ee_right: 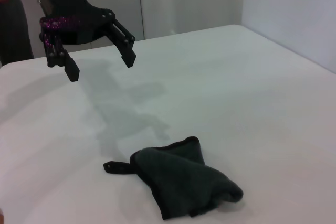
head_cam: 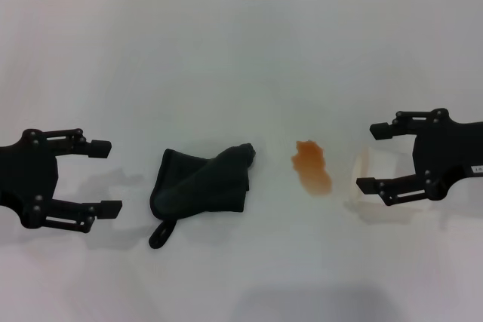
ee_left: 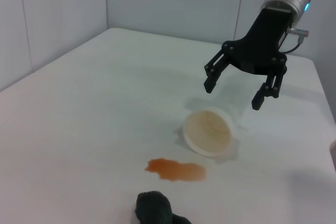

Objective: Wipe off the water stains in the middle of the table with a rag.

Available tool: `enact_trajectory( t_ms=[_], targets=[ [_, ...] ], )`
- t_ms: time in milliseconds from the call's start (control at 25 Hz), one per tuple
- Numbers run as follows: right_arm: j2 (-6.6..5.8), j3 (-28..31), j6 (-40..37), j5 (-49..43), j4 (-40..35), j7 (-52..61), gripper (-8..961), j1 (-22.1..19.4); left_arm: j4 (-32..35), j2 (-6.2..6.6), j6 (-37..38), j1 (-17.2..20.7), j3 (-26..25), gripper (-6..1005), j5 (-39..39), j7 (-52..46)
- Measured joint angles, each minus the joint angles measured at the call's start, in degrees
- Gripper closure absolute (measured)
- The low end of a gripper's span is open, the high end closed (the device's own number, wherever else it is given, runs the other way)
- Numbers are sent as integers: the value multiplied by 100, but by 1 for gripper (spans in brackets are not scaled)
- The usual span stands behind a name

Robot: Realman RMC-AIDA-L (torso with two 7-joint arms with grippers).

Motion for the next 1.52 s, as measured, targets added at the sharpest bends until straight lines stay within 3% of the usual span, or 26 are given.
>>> enact_trajectory(
  t_ms=[840, 1520],
  targets=[
    [-9, -61, -693, -2140, -1107, 1759, 111, 634, 10, 0, 87, -112, 0, 132, 51, 0],
    [12, -955, -717, -3349, -1173, 2383, 118, 1163, 9, 0, 87, -110, 9, 141, 50, 0]
  ],
)
